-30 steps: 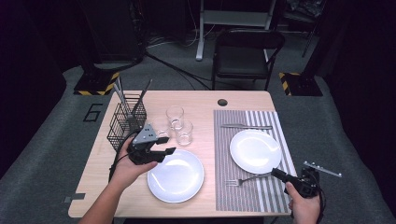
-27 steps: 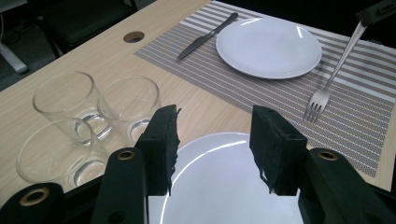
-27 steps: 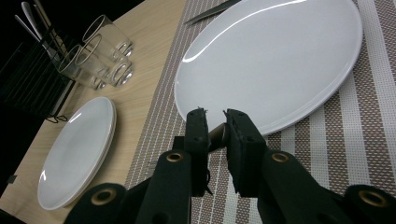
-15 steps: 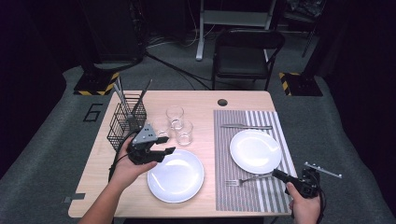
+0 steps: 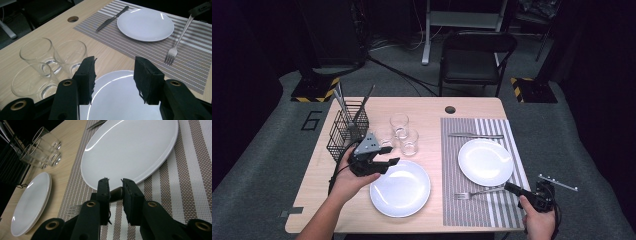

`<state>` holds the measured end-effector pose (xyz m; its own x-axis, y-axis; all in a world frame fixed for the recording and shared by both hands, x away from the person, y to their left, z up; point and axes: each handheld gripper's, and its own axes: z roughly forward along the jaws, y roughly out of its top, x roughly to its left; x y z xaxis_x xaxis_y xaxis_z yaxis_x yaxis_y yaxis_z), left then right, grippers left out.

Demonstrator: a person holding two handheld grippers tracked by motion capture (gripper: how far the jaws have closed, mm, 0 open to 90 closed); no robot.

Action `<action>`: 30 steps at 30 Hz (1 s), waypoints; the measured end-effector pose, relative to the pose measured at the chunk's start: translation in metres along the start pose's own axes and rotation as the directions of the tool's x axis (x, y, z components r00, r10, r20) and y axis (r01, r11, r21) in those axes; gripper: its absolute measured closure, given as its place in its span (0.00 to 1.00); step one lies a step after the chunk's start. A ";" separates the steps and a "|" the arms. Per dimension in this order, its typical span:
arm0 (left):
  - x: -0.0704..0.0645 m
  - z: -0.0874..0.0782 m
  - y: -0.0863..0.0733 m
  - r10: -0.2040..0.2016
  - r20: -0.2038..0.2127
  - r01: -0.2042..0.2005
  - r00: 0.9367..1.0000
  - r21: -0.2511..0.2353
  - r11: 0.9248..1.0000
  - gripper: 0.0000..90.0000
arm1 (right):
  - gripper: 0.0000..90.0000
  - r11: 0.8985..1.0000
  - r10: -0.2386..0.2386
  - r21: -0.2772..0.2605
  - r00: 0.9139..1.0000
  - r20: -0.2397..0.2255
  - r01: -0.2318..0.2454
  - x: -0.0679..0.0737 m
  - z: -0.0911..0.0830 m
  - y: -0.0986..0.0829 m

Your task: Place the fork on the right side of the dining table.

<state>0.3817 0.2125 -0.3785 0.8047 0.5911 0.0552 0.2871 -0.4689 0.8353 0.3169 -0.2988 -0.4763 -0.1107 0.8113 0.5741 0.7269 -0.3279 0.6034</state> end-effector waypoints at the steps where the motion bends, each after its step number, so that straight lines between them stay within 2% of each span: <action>1: 0.000 0.000 0.000 0.000 0.000 0.000 1.000 0.000 1.000 0.57 | 0.84 1.000 0.004 0.000 1.000 0.001 -0.004 0.000 0.000 0.000; 30: 0.001 -0.001 -0.001 -0.011 0.002 0.011 1.000 0.001 1.000 0.57 | 0.81 0.999 0.041 0.034 0.999 0.028 -0.042 -0.021 0.010 -0.003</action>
<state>0.3815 0.2139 -0.3784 0.8029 0.5944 0.0450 0.2962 -0.4633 0.8353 0.3244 -0.3098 -0.4958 -0.0616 0.8107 0.5822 0.7534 -0.3449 0.5599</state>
